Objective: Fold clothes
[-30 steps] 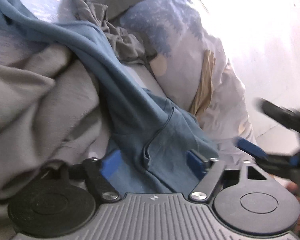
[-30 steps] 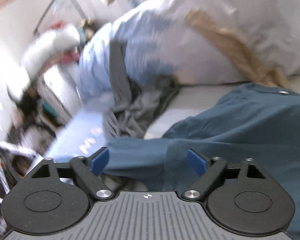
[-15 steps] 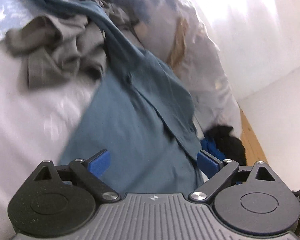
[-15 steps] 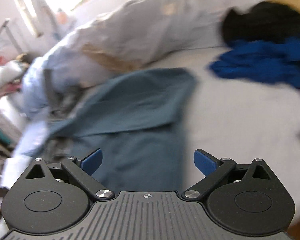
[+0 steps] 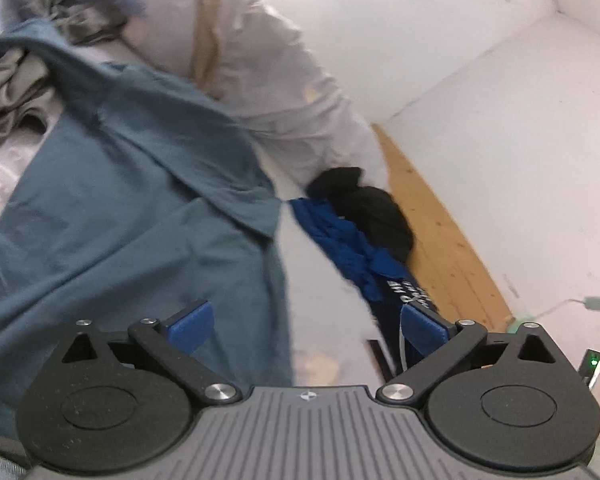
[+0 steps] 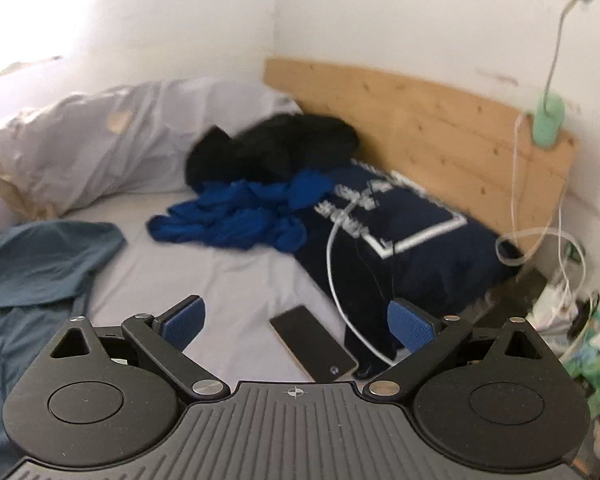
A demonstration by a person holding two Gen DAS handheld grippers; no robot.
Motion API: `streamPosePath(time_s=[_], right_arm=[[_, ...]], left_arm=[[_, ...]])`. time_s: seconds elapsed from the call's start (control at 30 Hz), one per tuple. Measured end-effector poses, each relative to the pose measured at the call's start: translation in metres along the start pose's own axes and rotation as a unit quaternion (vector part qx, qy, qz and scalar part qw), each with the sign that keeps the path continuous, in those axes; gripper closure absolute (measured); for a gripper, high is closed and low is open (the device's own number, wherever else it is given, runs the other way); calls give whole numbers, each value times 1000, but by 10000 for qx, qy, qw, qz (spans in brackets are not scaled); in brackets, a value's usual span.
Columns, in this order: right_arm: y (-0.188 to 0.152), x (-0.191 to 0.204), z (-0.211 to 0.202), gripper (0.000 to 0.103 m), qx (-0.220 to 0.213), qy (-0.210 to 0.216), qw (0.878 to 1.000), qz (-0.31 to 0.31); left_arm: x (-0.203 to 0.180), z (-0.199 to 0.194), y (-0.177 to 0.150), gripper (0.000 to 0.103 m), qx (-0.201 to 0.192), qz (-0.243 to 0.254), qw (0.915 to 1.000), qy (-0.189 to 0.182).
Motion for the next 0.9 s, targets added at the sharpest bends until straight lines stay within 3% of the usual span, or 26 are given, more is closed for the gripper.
streamPosePath(time_s=[0.1,0.2,0.3,0.37,0.5,0.7,0.73,0.77,0.87,0.9], right_arm=[[-19,27,-5,4,-121,778,9968,105],[-59,90,10,5,56,1656,9862,-31],[-115,165,34,19,506,2262,9705,-662],[-154,210,53,40,939,2334,9597,-1252],[-206,255,80,41,1428,2401,9434,-1790],[-223,263,83,42,1665,2410,9392,-1792],[-225,263,83,65,1690,2405,9390,-1787],[-227,264,82,98,1716,2399,9387,-1782],[-232,263,81,98,1808,2383,9392,-1685],[-231,251,83,98,1889,2346,9435,-1379]], left_arm=[[-16,-13,-10,0,-219,352,9989,240],[-25,-21,-11,0,-287,386,9974,530],[-33,-34,-14,0,-501,146,9967,626],[-37,-45,-20,0,-761,104,9953,594],[-30,-63,-32,0,-1099,60,9911,754],[-10,-65,-30,0,-1025,-193,9902,927],[-8,-64,-29,0,-1011,-198,9901,951],[-7,-65,-28,0,-1008,-198,9900,964],[-4,-65,-27,0,-978,-226,9900,992],[-4,-65,-26,0,-971,-240,9899,1006]])
Point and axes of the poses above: each gripper's, at about its wrist camera, not at the fingertips, and z roughly the way its jaws point, x to its left, y to its top, the point moved 5 cm from there along z, roughly the way its jaws point, and after that the axes turned 3 degrees about -z, right-handed, at the moved point
